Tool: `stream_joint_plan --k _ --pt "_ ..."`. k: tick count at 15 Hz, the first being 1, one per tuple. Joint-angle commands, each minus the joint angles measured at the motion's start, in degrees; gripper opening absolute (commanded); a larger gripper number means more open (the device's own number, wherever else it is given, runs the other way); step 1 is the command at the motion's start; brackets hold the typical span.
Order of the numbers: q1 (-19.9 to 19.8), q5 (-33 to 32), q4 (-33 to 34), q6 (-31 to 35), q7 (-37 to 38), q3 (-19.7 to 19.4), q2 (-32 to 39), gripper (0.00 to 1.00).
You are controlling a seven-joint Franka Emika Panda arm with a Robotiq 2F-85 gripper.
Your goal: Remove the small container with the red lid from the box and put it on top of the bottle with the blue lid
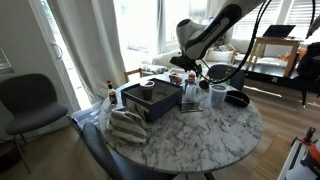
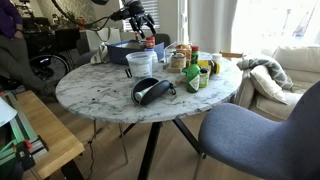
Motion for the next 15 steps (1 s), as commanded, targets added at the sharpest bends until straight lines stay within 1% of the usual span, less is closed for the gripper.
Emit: stream_joint_plan --k 1,2,4,7,10,12,13,15 --pt "1.54 -3.57 -4.18 -1.16 2.89 0.37 -5.72 1.00" --pt "1.34 -2.77 -5.76 -1.75 1.23 1.21 -8.00 1.00" --pt "-0.11 1.60 -10.59 0.41 -9.04 4.07 -13.26 1.00" --pt "-0.44 4.21 -16.54 0.28 -18.58 6.39 -19.38 1.00" --pt "-1.14 7.85 -22.17 0.60 -30.30 7.64 -25.12 1.00" --pt "-1.70 10.08 -25.29 0.84 -39.01 7.51 -28.22 1.00" --pt "-2.57 7.98 -20.30 -0.42 -32.05 9.29 -23.68 1.00" --pt "-3.46 8.40 -21.09 -0.46 -33.30 9.84 -24.99 1.00"
